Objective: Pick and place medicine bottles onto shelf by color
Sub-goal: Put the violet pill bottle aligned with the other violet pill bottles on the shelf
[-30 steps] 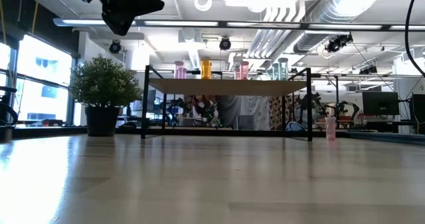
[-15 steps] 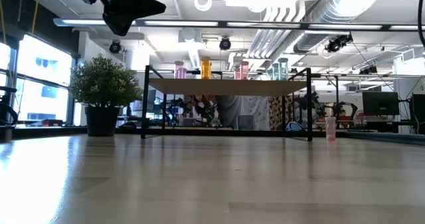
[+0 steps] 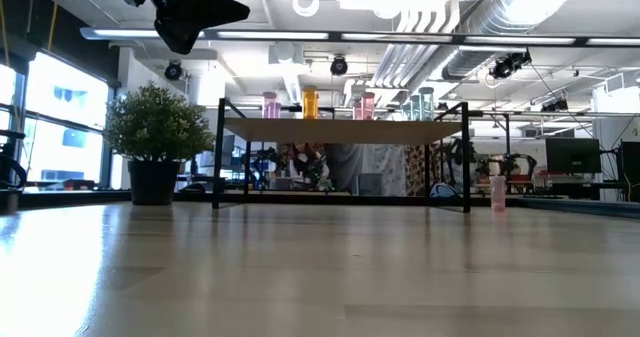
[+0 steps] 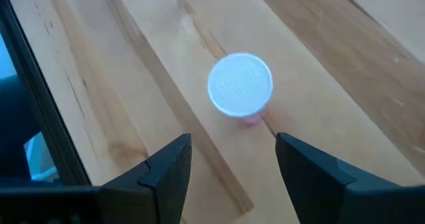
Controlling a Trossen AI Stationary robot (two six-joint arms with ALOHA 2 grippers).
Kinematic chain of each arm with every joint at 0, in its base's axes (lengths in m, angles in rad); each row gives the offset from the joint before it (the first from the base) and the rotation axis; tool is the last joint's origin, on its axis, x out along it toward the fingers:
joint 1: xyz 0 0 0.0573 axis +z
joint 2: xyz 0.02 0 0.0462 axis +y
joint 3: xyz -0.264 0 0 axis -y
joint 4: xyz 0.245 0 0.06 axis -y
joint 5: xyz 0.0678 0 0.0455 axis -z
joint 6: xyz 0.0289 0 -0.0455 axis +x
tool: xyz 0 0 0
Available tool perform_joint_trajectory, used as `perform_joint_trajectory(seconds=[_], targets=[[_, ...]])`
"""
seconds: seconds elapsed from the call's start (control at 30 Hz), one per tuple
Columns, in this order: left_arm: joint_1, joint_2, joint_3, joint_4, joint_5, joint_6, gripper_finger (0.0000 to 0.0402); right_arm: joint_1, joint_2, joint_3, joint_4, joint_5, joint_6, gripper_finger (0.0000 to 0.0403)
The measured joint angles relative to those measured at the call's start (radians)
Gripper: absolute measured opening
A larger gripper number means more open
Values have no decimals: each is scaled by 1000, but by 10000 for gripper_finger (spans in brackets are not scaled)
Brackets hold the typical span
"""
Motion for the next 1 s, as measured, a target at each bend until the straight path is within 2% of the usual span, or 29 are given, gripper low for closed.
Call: perform_joint_trajectory(seconds=[0.23, 0.43, 1.0], targets=[[0, 0, 0, 0, 0, 0, 266, -10, 8, 0, 4, 79, -40, 195], [0, 0, 0, 2, 0, 0, 266, -20, 9, 0, 3, 99, -63, 171], [0, 0, 0, 8, 0, 0, 266, -32, 9, 0, 6, 35, -44, 168]])
